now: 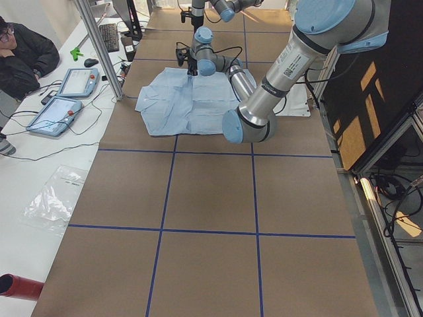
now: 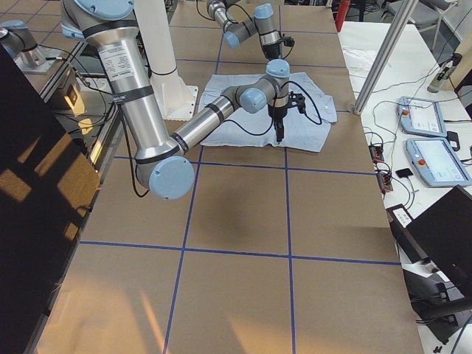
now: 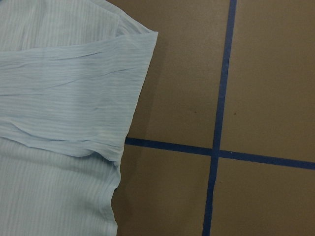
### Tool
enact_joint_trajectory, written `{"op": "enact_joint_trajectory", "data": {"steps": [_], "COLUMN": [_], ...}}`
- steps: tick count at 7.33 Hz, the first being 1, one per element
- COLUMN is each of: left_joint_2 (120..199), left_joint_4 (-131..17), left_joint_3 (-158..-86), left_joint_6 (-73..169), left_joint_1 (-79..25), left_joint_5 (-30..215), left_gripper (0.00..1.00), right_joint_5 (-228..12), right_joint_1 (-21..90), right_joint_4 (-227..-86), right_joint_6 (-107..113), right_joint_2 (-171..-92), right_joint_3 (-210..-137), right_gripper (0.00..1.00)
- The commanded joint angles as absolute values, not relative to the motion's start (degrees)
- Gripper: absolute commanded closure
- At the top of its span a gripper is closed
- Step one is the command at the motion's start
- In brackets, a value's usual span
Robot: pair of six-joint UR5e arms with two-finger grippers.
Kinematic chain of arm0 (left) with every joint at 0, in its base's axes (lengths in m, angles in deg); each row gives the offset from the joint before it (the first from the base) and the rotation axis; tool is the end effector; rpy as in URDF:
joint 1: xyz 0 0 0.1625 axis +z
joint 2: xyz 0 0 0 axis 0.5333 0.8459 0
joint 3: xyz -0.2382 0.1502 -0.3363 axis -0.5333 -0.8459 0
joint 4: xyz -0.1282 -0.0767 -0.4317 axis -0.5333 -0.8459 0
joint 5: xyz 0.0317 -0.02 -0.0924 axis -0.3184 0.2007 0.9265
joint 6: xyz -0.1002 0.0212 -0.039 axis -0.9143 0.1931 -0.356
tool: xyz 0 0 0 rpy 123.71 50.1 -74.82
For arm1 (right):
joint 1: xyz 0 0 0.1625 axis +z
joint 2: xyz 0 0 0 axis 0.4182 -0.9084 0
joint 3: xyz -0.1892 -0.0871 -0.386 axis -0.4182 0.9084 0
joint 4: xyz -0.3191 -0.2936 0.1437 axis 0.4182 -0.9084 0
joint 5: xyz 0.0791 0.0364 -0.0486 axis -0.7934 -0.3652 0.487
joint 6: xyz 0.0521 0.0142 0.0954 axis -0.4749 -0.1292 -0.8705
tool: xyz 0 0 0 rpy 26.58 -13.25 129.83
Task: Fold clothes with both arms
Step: 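Fold the held sleeve with the left gripper across the chest over the first sleeve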
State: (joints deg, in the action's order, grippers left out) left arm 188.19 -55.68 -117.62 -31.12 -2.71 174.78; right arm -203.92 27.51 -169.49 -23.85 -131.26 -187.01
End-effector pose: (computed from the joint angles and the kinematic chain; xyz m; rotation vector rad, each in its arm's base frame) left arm 0.5713 -0.5301 0.0921 0.1230 1.2274 -0.4446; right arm -0.3290 -0.5566 0.3300 0.1690 -0.7771 -0.0698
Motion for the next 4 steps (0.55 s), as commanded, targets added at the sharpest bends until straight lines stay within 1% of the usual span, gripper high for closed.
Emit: {"op": "enact_joint_trajectory", "data": {"steps": [1, 2, 3, 4], "left_joint_2": [189.87, 194.41, 198.11, 197.28], "left_joint_4": [-55.87, -55.96, -58.57, -62.86], "left_joint_3": [-115.01, -109.68, -105.54, -105.67], "left_joint_6": [-31.36, -31.54, -31.54, -31.19], "left_joint_1": [-1.79, -0.13, 1.63, 1.64], "left_joint_5": [174.61, 172.0, 168.32, 167.41], "left_gripper": [1.0, 0.78, 0.01, 0.0], "right_joint_5": [-203.82, -203.81, -203.9, -204.51], "right_joint_1": [27.49, 27.49, 27.66, 27.66], "right_joint_4": [-169.44, -169.53, -169.44, -169.44], "right_joint_6": [-23.87, -23.78, -23.87, -23.95], "right_joint_2": [-131.16, -131.16, -131.08, -131.07], "right_joint_3": [-186.84, -186.84, -186.84, -187.18], "right_gripper": [0.0, 0.0, 0.0, 0.0]}}
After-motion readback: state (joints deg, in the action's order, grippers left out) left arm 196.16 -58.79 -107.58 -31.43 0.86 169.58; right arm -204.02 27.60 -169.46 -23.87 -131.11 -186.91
